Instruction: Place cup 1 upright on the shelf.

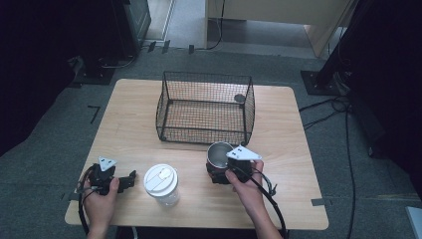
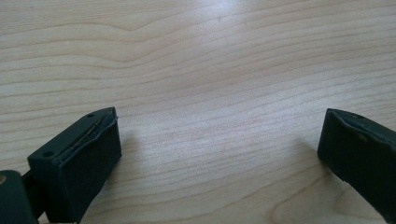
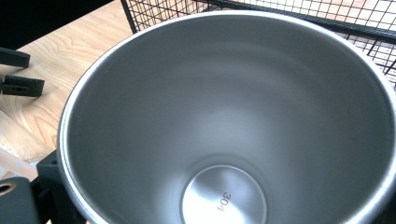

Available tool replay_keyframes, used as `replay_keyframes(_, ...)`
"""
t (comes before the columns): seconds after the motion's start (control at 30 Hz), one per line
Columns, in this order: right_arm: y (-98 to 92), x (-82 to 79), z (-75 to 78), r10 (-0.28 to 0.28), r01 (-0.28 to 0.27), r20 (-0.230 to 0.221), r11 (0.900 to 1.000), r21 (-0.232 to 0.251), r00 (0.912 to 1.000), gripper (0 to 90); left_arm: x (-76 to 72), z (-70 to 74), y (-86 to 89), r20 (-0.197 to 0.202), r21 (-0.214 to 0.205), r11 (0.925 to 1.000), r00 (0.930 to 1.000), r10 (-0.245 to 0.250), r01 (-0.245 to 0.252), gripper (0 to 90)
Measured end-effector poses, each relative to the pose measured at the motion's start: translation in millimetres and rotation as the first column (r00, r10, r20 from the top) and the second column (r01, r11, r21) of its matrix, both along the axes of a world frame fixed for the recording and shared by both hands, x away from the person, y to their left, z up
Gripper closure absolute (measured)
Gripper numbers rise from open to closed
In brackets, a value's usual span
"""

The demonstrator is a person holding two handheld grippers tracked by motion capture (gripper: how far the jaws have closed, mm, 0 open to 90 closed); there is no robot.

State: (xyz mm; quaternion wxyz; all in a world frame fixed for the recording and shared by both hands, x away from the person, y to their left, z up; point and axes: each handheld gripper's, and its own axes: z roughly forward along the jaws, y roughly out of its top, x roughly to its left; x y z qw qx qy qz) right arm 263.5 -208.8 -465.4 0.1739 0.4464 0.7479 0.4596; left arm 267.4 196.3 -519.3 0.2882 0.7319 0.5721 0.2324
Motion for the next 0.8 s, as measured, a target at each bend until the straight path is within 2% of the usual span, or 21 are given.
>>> replay_keyframes(0.27, 2.1, 1.1, -1.6, -0.001, 0.001, 0.002, 1.0, -0.001, 1.0, 3.2, 0.0, 0.0, 0.0, 0.0, 0.0, 1.0, 1.0, 0.0, 0.0, 0.0)
replay_keyframes(0.57, 3.6, -0.3, -1.5, 0.021, -0.021, 0.026, 0.9997, -0.011, 0.9995, 5.6, 0.0, 0.0, 0.0, 0.0, 0.0, 1.0, 1.0, 0.0, 0.0, 0.0)
replay_keyframes(0.63, 2.7, -1.1, 0.1, 0.022, -0.022, 0.045, 0.9998, 0.002, 0.9987, 7.3, 0.0, 0.0, 0.0, 0.0, 0.0, 1.0, 1.0, 0.0, 0.0, 0.0)
replay_keyframes(0.8, 1.2, -0.3, -0.2, 0.005, -0.006, 0.049, 0.9998, 0.017, 0.9988, 7.4, 0.0, 0.0, 0.2, 0.0, -0.002, 1.0, 1.0, 0.0, 0.0, 0.0)
